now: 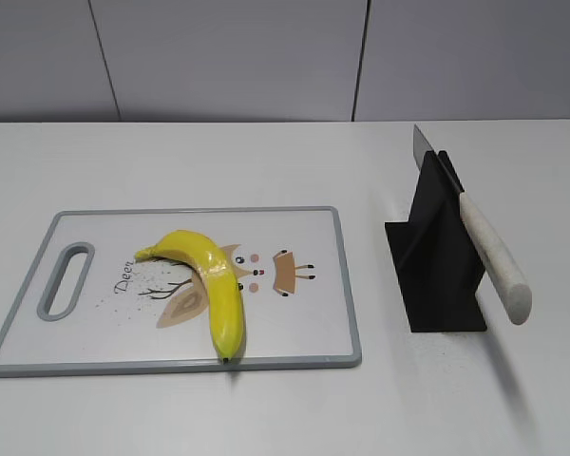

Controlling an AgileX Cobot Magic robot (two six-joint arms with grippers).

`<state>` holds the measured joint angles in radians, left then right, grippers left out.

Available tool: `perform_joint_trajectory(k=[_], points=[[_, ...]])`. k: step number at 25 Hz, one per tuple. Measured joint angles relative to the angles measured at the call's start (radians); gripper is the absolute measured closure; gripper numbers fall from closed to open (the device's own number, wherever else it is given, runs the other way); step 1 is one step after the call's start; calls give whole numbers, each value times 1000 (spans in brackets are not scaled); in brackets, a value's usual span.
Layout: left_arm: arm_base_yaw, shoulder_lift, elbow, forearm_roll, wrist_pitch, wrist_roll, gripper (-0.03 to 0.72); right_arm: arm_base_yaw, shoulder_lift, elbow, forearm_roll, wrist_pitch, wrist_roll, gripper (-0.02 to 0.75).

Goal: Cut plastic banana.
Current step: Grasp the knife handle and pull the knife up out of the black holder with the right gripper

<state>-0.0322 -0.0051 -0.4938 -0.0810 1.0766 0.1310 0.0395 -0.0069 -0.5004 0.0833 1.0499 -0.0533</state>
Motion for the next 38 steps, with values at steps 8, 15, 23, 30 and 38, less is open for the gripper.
perform_joint_trajectory(k=[8,15,23,30,38], points=[[0,0,0,0,0,0,218,0,0,0,0,0,0,151],[0,0,0,0,0,0,219,0,0,0,0,0,0,152],[0,0,0,0,0,0,219,0,0,0,1,0,1,152],[0,0,0,0,0,0,219,0,0,0,1,0,1,153],[0,0,0,0,0,0,219,0,90,-23,-4,1,1,188]])
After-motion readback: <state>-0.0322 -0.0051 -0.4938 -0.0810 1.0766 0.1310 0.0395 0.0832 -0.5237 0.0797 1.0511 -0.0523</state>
